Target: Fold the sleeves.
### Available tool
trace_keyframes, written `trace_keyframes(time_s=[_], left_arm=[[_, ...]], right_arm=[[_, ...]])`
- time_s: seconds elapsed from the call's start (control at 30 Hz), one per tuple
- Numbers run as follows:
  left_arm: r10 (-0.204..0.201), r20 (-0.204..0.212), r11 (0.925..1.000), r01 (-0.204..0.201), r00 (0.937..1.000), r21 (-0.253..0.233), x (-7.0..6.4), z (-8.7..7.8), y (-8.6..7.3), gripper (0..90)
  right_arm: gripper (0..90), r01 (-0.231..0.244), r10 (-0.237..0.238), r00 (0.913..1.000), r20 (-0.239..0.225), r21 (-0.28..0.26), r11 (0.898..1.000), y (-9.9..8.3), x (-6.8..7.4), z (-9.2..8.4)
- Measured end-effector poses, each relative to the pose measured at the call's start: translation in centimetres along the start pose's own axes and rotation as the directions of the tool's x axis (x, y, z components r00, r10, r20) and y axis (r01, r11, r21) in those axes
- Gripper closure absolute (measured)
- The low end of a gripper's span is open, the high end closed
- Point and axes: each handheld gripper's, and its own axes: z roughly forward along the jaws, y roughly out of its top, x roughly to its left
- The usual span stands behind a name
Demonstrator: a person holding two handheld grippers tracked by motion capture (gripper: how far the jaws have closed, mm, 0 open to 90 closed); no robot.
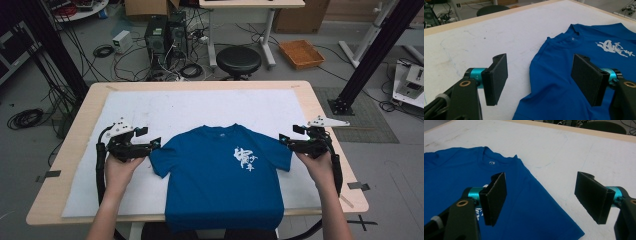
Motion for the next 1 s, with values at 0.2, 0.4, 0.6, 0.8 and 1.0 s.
trace_keyframes(time_s=[0.2,0.4,0.6,0.8,1.0], left_arm=[[-0.009,0.01,0.9998,0.009,0.9999,0.019,0.4,0.1,-0.3,31.4],[-0.025,0.002,0.9992,0.025,0.9997,0.032,1.1,0.2,-0.8,31.5],[-0.05,-0.024,0.9958,0.052,0.9984,0.076,1.9,0.4,-1.7,36.5],[-0.096,-0.033,0.9907,0.098,0.9949,0.094,3.1,0.2,-2.5,40.5],[-0.119,-0.037,0.9805,0.123,0.9922,0.153,3.6,0.6,-3.0,46.1]], right_arm=[[26.8,-0.005,0.005,1.0,0.001,-0.006,1.0,0.0,-0.1,-0.1],[27.7,-0.007,0.007,0.9999,-0.008,-0.001,1.0,-0.1,-0.1,0.1],[28.2,-0.005,0.005,1.0,-0.007,-0.004,1.0,-0.1,-0.1,0.1],[28.4,-0.005,0.005,0.9999,-0.009,-0.01,1.0,-0.2,-0.1,0.0],[28.4,0.002,-0.002,0.9999,-0.014,-0.013,1.0,-0.1,-0.1,0.1]])
